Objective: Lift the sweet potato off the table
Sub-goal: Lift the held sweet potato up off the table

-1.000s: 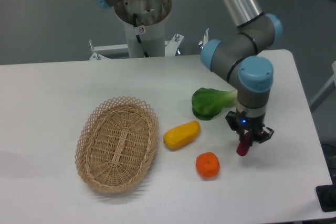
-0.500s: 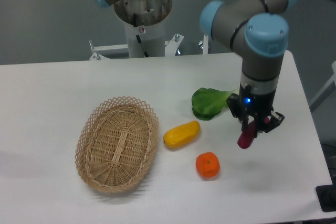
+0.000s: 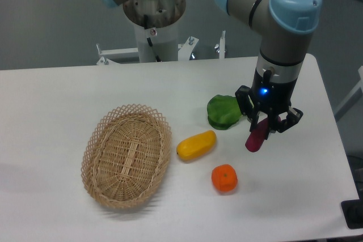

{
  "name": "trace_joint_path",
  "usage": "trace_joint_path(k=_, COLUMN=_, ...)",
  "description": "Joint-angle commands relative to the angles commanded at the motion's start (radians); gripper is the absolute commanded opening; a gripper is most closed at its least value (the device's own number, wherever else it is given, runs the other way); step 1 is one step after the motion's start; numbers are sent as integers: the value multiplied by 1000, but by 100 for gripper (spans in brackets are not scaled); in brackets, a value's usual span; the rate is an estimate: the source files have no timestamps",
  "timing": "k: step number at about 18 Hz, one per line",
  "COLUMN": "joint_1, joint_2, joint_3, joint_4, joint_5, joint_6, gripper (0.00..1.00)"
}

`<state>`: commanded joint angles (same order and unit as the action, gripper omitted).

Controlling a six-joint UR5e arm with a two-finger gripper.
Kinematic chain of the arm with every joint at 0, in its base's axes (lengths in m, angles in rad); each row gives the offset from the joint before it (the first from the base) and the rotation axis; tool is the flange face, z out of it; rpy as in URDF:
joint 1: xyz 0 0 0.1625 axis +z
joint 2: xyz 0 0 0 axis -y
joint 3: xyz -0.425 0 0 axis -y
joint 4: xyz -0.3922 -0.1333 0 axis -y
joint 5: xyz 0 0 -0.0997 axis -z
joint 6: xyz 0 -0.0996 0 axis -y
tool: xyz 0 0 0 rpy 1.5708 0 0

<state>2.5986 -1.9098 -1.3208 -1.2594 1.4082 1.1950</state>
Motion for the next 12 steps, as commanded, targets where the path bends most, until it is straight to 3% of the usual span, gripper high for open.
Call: trace_joint_path(k=12, joint_1=-5, joint_2=-6, joint_3=8, joint_4=8, joint_5=2, joint_6=9, gripper=18)
